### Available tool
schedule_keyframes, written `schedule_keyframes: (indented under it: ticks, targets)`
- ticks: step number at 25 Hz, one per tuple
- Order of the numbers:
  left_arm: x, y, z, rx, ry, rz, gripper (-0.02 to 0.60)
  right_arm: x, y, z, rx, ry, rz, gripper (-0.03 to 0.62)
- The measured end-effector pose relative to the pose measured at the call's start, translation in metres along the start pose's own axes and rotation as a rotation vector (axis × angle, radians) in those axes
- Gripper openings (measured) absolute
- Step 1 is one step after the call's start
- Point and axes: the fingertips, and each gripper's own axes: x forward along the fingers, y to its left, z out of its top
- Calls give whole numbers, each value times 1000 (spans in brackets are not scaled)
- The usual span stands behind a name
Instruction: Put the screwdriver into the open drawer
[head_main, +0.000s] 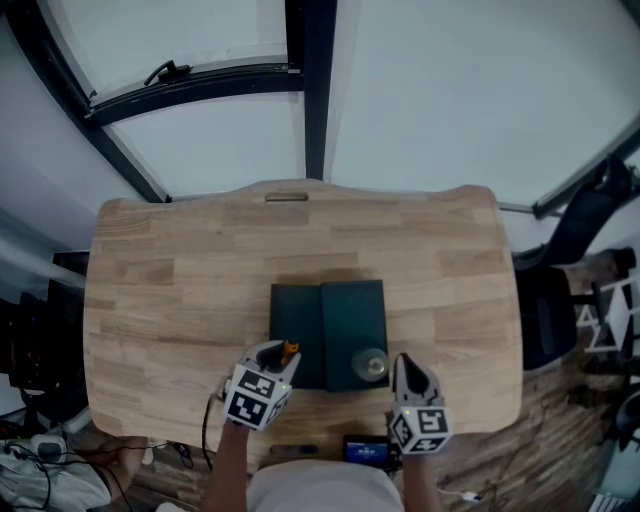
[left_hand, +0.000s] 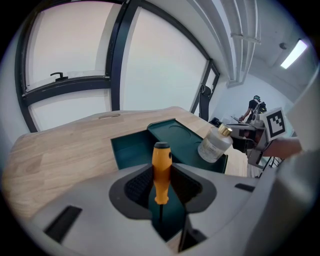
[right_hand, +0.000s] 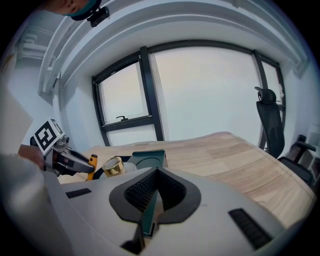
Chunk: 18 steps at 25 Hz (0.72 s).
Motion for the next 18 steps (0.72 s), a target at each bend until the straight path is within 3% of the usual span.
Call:
schedule_keyframes:
  ticks: [18]
  targets:
    - [18, -11, -7, 23, 65, -50, 110, 8, -6, -11, 11, 32, -8, -4]
